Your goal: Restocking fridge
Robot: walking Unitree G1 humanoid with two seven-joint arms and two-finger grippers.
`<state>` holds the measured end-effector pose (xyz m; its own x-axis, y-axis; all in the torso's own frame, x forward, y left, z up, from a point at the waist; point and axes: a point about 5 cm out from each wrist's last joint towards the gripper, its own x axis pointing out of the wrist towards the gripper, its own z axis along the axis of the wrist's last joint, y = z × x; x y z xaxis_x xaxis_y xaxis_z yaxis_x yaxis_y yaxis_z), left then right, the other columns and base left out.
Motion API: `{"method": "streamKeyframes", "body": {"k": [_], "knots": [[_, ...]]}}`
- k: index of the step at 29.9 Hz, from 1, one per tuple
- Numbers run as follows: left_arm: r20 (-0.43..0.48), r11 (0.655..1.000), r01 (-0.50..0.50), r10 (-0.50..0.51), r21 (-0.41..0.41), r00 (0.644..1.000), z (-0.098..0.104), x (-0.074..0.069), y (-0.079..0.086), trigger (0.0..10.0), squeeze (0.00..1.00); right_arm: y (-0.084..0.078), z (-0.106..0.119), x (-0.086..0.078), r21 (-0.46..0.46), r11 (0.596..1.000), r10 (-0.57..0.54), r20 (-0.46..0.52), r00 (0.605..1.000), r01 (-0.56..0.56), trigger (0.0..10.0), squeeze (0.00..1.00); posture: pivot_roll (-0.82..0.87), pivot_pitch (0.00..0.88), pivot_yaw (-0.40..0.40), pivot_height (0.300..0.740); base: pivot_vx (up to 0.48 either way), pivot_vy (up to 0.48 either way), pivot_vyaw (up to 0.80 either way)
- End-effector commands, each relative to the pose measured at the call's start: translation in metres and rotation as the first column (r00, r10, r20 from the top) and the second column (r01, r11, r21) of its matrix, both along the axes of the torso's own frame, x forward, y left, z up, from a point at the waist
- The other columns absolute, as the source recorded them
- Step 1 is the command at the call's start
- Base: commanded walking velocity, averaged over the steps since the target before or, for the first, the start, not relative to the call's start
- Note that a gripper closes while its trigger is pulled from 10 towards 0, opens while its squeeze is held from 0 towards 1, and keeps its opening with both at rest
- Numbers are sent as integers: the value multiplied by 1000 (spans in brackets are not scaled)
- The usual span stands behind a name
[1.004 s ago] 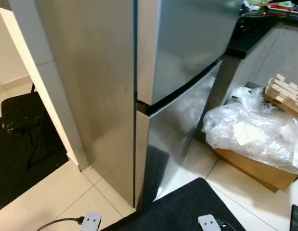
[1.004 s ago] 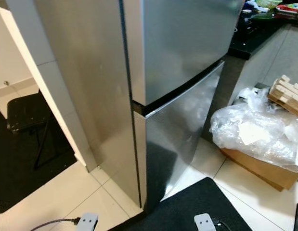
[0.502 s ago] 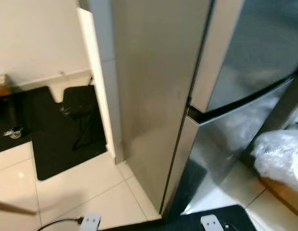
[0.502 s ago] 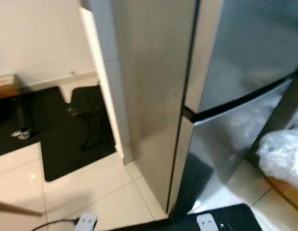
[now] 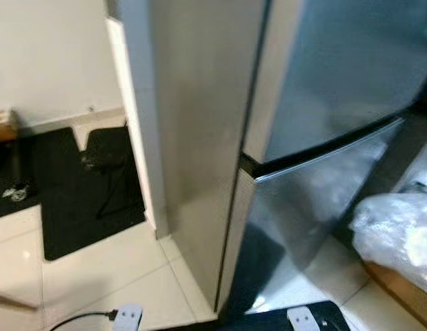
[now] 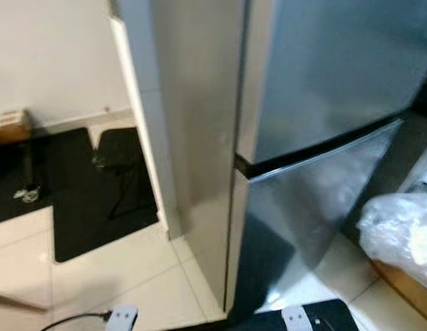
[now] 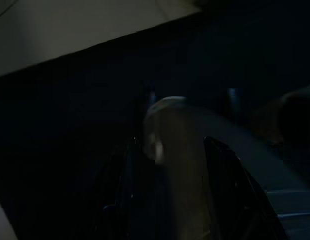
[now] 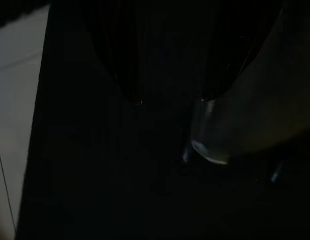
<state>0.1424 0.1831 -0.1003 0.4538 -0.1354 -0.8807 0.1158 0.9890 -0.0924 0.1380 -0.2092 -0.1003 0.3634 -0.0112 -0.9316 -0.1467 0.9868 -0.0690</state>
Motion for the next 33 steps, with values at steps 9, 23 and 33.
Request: {"method": "streamKeyframes", "body": {"k": [9, 23, 33], "knots": [[-16, 999, -6, 6, -39, 1000, -2, -4, -5, 10000, 0, 2, -1, -2, 16, 1000, -22, -6, 1000, 22, 10000, 0, 86, 0, -40, 740, 0, -157, 0], [17, 994, -57, 59, -89, 998, 1, 2, -7, 10000, 0, 2, -1, -1, 18, 1000, -24, -6, 1000, 24, 10000, 0, 85, 0, -40, 740, 0, -123, 0], [87, 986, -94, 107, -137, 990, 8, 14, 0, 10000, 0, 1, -1, -3, 18, 1000, -25, -11, 1000, 25, 10000, 0, 82, 0, -40, 740, 0, 0, 0]]}}
